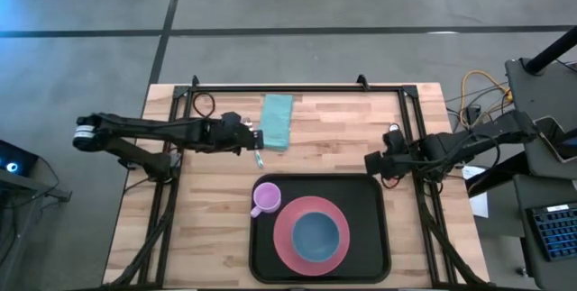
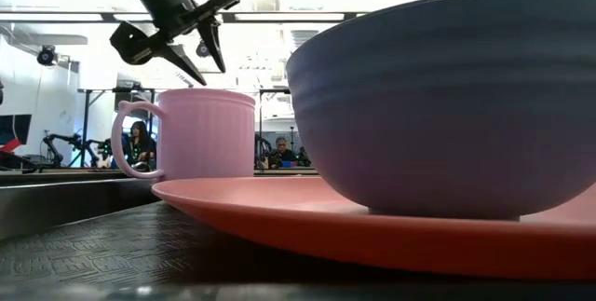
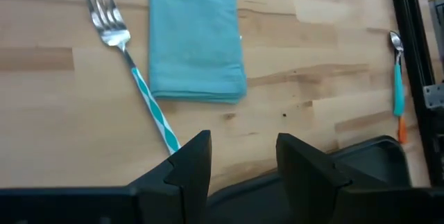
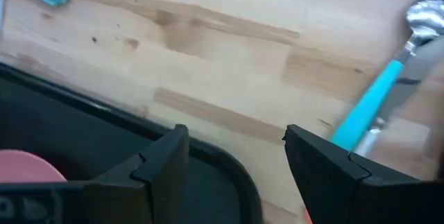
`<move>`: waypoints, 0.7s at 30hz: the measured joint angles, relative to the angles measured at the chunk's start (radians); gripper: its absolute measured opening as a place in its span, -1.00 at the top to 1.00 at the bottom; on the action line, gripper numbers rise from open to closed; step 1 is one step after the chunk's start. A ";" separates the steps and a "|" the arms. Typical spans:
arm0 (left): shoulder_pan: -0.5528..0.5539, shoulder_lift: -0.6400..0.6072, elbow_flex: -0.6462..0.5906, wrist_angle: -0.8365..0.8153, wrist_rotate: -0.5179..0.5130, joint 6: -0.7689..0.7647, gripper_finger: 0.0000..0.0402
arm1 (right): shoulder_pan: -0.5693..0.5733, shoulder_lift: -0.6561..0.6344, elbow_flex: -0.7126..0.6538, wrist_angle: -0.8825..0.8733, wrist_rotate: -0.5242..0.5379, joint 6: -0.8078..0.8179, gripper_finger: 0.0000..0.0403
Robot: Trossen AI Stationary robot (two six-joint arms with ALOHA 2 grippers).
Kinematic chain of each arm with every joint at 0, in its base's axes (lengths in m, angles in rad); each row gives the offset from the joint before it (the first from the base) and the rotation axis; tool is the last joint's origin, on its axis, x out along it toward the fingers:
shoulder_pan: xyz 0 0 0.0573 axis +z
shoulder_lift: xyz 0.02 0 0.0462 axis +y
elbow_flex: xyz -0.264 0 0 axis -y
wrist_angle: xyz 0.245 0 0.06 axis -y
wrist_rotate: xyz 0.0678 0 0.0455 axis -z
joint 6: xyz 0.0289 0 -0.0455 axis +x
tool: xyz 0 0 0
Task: Set up tray
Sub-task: Put the blue napkin on the black serving tray to the right of the pink plate
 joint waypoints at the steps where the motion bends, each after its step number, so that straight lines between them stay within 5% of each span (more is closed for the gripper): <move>1: 0.001 -0.001 0.000 -0.001 -0.008 0.011 0.29 | -0.022 0.005 0.000 0.039 -0.013 -0.032 -0.11; 9: 0.004 -0.001 -0.001 -0.022 -0.007 0.128 0.29 | -0.234 0.164 0.000 0.521 -0.169 -0.238 -0.11; 15: 0.002 -0.030 -0.001 -0.097 0.066 0.269 0.29 | -0.392 0.381 0.021 0.821 -0.394 -0.304 -0.11; 21: -0.013 -0.041 -0.001 -0.225 0.075 0.359 0.29 | -0.451 0.625 0.167 0.888 -0.528 -0.324 -0.11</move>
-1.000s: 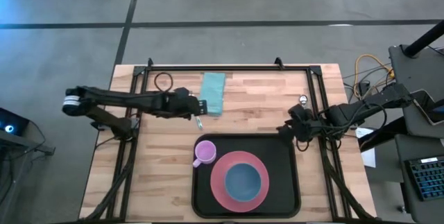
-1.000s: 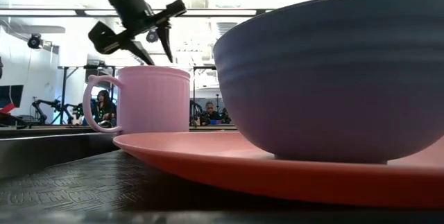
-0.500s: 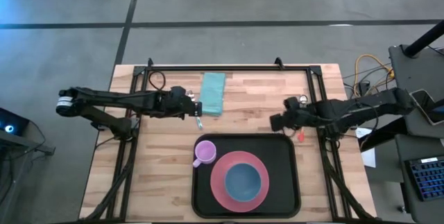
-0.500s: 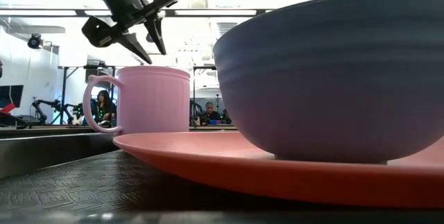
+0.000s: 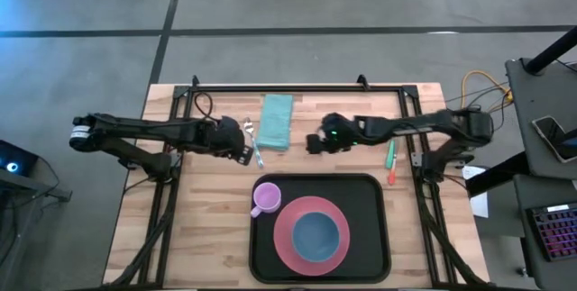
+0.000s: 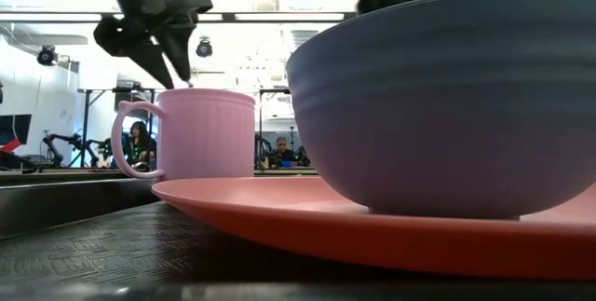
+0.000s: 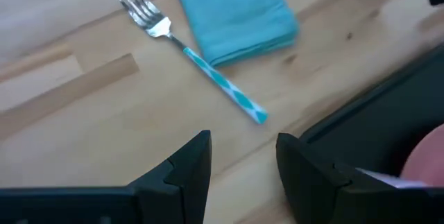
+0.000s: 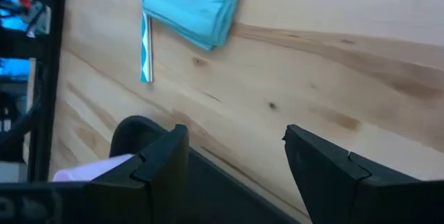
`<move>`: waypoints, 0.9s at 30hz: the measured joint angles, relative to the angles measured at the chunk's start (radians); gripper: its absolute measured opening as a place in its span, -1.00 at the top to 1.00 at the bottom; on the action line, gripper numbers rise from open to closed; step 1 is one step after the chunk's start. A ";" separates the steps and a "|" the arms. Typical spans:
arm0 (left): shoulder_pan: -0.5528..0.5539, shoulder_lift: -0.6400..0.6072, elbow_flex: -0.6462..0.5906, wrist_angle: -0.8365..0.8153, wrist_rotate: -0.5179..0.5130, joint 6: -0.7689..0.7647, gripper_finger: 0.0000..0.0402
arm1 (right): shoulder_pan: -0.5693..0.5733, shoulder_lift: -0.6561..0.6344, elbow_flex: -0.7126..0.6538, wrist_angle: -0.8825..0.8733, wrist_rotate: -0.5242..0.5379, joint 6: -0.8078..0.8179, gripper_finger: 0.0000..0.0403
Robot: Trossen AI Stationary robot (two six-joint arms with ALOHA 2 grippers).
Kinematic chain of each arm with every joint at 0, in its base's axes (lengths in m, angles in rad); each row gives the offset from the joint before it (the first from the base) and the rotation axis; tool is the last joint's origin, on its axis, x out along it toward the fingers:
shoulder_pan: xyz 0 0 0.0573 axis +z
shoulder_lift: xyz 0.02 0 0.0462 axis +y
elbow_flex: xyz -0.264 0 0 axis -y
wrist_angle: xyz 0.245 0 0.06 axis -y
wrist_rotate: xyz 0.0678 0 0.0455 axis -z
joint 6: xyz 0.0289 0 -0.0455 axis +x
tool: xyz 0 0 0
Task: Set up tray
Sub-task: Put the blue napkin on the black serving tray to the right of the pink plate
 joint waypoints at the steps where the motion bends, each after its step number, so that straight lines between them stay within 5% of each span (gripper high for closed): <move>1: 0.000 0.000 -0.001 -0.004 0.000 0.020 0.29 | -0.001 0.038 0.037 0.000 -0.008 -0.011 -0.11; 13: 0.000 -0.047 -0.064 -0.084 0.000 0.124 0.29 | -0.131 0.413 0.418 -0.143 -0.100 -0.077 -0.11; 27: 0.000 -0.310 -0.258 -0.007 -0.008 0.037 0.29 | -0.178 0.567 0.603 -0.275 -0.137 -0.012 -0.11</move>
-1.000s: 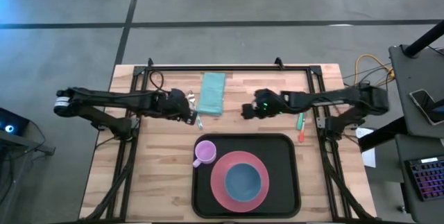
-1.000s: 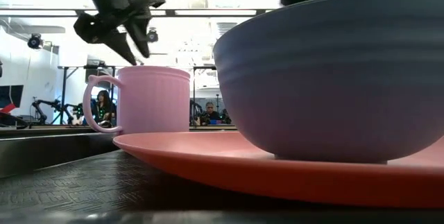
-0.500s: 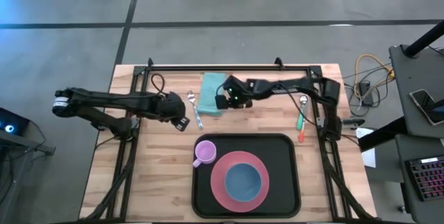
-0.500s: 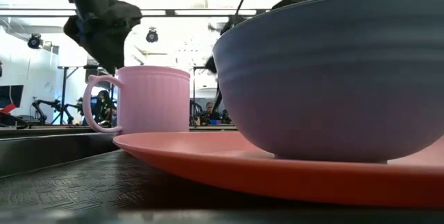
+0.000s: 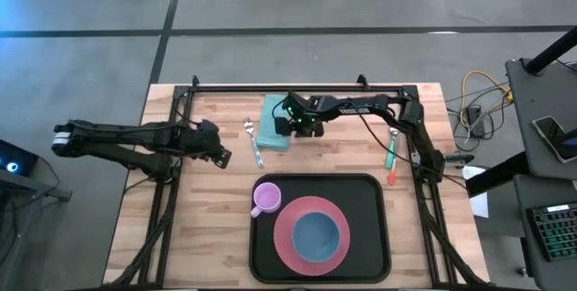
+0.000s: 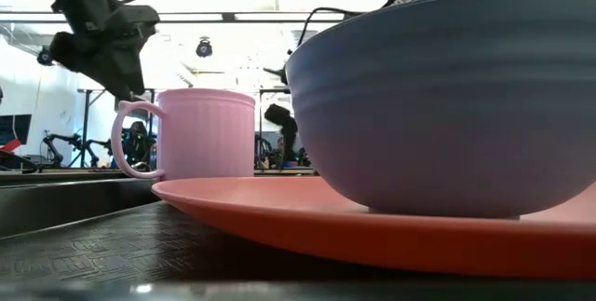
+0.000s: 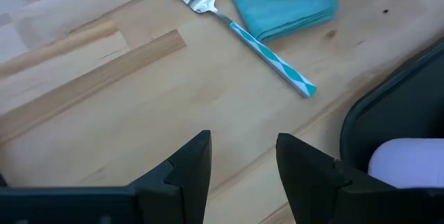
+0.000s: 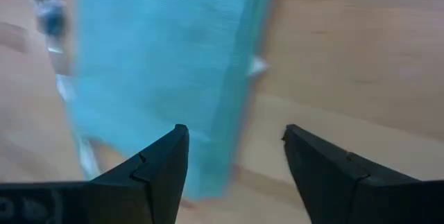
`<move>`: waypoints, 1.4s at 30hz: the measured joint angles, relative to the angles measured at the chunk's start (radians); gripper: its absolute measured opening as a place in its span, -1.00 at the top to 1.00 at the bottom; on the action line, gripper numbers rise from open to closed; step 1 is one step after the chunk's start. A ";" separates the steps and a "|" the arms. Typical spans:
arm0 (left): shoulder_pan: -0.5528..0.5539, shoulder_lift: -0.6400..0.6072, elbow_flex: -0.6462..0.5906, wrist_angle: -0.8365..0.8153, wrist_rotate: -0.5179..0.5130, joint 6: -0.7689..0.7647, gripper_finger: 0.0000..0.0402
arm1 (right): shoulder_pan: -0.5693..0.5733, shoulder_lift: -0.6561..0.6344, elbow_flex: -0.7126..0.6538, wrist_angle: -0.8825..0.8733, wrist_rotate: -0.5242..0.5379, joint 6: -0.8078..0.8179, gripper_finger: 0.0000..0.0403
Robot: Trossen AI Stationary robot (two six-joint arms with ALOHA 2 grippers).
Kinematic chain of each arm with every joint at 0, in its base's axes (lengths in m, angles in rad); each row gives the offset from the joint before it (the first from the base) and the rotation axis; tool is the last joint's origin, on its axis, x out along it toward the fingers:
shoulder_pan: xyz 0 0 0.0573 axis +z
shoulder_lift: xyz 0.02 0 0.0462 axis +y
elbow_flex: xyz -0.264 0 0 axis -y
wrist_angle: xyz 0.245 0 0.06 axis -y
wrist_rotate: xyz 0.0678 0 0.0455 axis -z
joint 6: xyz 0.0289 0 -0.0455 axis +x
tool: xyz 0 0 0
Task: Set up tray
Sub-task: Put the blue napkin on the black serving tray to the right of the pink plate
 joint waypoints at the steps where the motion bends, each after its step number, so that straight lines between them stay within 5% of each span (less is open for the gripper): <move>1: 0.000 -0.014 -0.012 0.009 0.000 -0.001 0.29 | 0.002 0.008 0.011 0.008 -0.007 0.014 -0.11; 17: 0.002 -0.086 -0.070 0.042 -0.026 -0.001 0.29 | 0.027 0.257 0.279 -0.040 -0.129 0.086 -0.08; 30: 0.002 -0.087 -0.071 0.045 -0.042 -0.001 0.29 | 0.023 0.286 0.309 -0.093 -0.033 0.105 0.90; 42: 0.002 -0.086 -0.071 0.054 -0.065 0.000 0.29 | 0.036 0.241 0.311 -0.224 0.011 -0.062 0.94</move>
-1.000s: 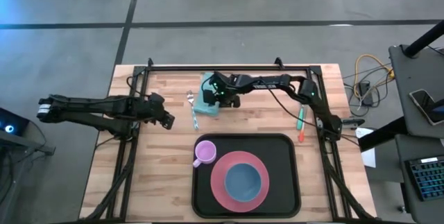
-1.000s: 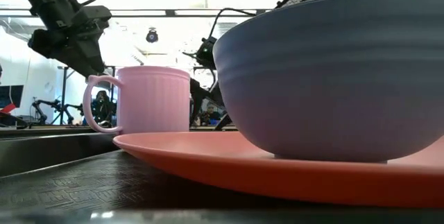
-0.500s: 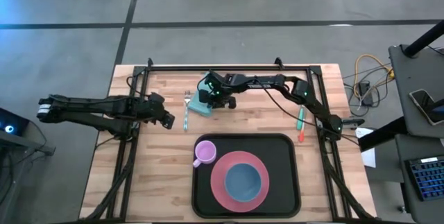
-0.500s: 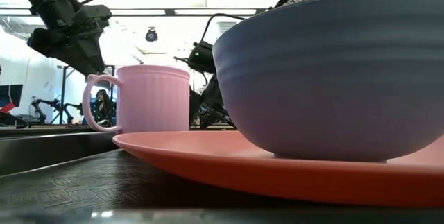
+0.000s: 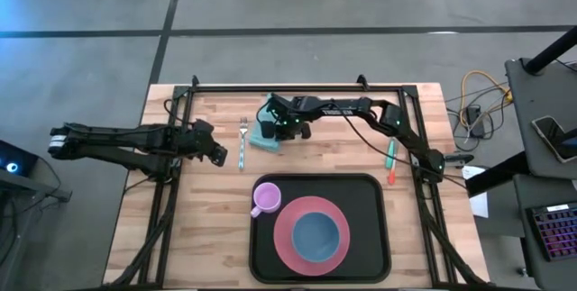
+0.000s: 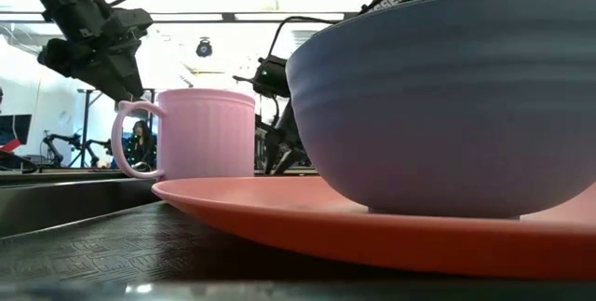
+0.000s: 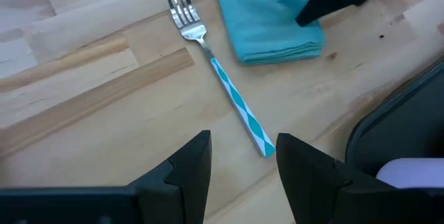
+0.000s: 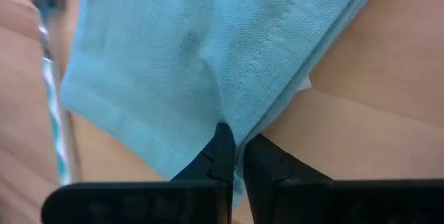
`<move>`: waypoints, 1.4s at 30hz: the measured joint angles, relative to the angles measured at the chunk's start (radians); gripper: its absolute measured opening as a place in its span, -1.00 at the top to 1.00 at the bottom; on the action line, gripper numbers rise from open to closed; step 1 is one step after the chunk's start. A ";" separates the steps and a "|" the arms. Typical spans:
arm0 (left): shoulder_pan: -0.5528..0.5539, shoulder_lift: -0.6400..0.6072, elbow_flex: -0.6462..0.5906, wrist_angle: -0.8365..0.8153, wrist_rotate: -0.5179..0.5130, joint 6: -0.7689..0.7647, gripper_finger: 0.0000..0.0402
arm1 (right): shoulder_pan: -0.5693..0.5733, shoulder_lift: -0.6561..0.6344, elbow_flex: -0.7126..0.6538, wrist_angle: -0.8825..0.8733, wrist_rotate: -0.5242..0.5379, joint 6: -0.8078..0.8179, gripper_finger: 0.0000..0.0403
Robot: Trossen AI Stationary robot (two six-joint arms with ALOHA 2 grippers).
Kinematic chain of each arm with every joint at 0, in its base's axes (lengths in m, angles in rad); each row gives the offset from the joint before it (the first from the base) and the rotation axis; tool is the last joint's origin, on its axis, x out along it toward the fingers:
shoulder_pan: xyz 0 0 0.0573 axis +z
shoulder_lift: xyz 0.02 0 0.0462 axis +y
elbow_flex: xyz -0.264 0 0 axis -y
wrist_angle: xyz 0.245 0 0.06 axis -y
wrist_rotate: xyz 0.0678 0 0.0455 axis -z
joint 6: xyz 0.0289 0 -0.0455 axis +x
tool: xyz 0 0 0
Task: Set up tray
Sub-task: Put the blue napkin on the black serving tray to the right of the pink plate
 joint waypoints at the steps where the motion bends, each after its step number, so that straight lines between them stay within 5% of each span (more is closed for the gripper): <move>1: 0.000 0.000 0.000 0.006 -0.004 0.000 0.29 | 0.004 -0.008 -0.001 -0.019 0.013 -0.017 0.94; 12: 0.000 0.000 -0.002 0.050 -0.017 0.000 0.29 | 0.019 -0.096 -0.013 -0.482 0.238 -0.345 0.95; 18: 0.000 0.000 -0.008 0.075 -0.034 0.000 0.29 | 0.019 -0.103 -0.014 -0.504 0.266 -0.505 0.88; 31: 0.000 0.001 -0.008 0.087 -0.034 0.000 0.29 | 0.024 -0.158 -0.013 -0.550 0.290 -0.725 -0.02; 38: 0.000 0.001 -0.008 0.089 -0.034 0.000 0.29 | 0.015 -0.248 -0.011 -0.454 0.411 -0.915 -0.35; 42: 0.000 0.001 -0.008 0.098 -0.035 0.033 0.29 | -0.054 -0.256 0.005 -0.348 0.228 -0.994 -0.35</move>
